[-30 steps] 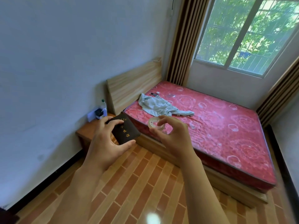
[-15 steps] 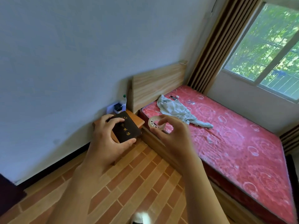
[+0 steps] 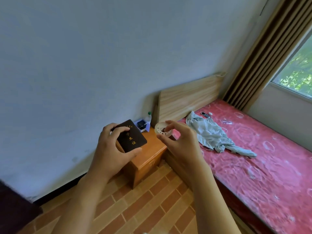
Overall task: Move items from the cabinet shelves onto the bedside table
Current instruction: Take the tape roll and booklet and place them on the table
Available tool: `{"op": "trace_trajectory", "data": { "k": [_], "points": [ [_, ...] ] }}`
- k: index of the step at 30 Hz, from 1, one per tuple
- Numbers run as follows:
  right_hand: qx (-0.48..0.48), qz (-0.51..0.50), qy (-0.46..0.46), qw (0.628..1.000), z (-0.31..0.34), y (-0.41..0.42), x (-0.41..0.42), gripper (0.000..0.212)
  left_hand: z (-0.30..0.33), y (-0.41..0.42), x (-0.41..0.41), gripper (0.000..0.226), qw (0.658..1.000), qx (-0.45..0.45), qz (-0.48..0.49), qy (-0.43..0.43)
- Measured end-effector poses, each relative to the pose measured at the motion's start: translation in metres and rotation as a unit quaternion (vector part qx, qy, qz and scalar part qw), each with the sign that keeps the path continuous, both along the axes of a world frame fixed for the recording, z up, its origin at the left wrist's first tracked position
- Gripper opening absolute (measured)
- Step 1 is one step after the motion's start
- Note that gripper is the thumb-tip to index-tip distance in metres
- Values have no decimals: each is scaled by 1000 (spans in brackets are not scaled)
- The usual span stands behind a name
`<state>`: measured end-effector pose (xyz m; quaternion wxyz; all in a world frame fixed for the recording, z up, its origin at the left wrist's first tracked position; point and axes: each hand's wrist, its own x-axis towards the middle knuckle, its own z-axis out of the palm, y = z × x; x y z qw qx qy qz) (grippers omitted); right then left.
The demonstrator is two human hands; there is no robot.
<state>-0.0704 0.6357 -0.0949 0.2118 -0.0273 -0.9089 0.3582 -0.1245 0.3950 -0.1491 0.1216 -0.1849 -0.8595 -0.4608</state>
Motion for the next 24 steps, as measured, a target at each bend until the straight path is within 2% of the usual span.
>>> {"op": "trace_trajectory", "data": {
  "k": [9, 18, 24],
  "points": [
    [-29, 38, 42, 998, -15, 53, -126, 21, -6, 42, -98, 76, 999, -23, 45, -10],
    [-54, 55, 11, 997, -39, 57, -219, 22, -35, 39, -176, 75, 997, -39, 63, -32],
    [-54, 24, -24, 998, -55, 43, -288, 20, -50, 32, -268, 75, 999, -25, 12, -17]
  ]
}}
